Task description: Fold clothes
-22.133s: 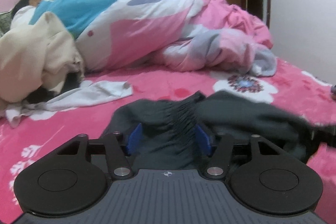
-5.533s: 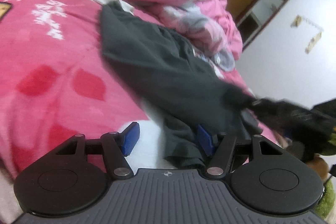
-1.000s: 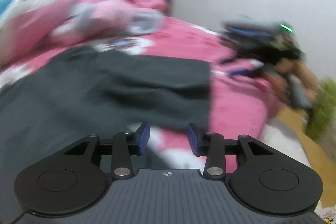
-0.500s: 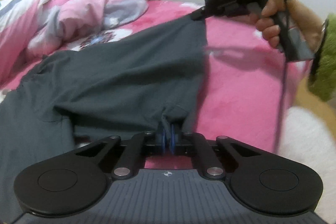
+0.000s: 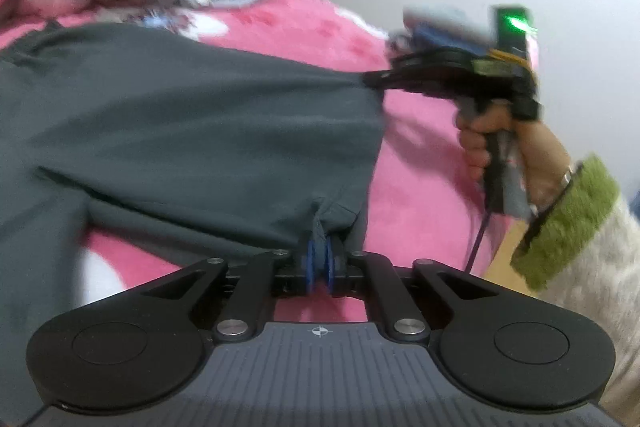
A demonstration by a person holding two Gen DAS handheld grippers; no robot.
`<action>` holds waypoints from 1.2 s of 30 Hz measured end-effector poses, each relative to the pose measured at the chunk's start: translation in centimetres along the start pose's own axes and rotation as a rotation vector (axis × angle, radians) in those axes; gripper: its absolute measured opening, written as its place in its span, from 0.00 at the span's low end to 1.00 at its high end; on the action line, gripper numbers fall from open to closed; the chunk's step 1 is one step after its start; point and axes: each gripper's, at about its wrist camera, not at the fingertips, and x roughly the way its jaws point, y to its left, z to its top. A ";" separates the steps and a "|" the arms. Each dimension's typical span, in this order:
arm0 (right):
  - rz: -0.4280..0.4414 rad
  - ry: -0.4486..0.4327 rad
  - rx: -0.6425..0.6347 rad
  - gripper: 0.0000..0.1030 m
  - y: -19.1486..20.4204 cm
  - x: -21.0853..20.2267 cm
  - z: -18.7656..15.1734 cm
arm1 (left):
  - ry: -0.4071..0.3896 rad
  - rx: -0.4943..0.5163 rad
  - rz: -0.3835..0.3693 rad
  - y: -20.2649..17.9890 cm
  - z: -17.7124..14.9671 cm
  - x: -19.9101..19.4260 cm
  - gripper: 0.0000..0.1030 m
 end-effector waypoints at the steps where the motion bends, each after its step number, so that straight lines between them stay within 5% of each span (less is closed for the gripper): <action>1: -0.021 0.003 0.001 0.05 -0.2 0.1 -0.1 | 0.005 -0.003 0.002 -0.1 -0.5 0.2 0.08; 5: -0.104 0.012 0.006 0.09 -1.0 0.2 -0.6 | -0.031 0.028 -0.073 -0.6 -1.9 -1.9 0.25; 8: -0.179 -0.026 -0.013 0.09 -1.1 -1.1 -0.4 | -0.048 0.015 -0.111 -0.6 -2.8 -3.8 0.25; 11: -0.060 -0.063 -0.023 0.09 0.5 -3.7 0.1 | -0.041 -0.028 -0.138 0.2 -3.5 -5.2 0.25; 14: 0.136 -0.065 -0.207 0.09 5.4 -5.6 -1.2 | -0.051 -0.056 -0.120 0.3 -3.7 -5.6 0.25; 16: 0.269 -0.018 -0.323 0.09 8.1 -5.6 -2.6 | -0.073 -0.057 -0.099 0.3 -3.4 -5.7 0.25; 18: 0.297 0.061 -0.416 0.09 9.7 -4.3 -4.2 | -0.118 -0.042 -0.067 0.3 -2.9 -5.6 0.26; 21: 0.100 0.189 -0.445 0.07 8.5 -0.7 -5.6 | -0.087 -0.047 -0.040 1.0 -2.6 -4.0 0.26; 24: -0.045 0.139 -0.289 0.09 5.5 -1.3 -3.8 | -0.039 -0.061 -0.044 1.5 -2.9 -3.0 0.25; 27: -0.050 0.069 -0.282 0.09 5.3 -3.3 -2.4 | -0.047 -0.073 -0.071 1.7 -3.7 -4.2 0.25; 33: 0.251 0.040 -0.344 0.09 9.3 -3.0 -2.4 | -0.083 -0.132 -0.083 3.2 -3.7 -7.1 0.25; 36: 0.220 0.041 -0.290 0.09 8.6 -0.3 -2.1 | -0.137 -0.165 -0.035 5.0 -3.9 -9.4 0.26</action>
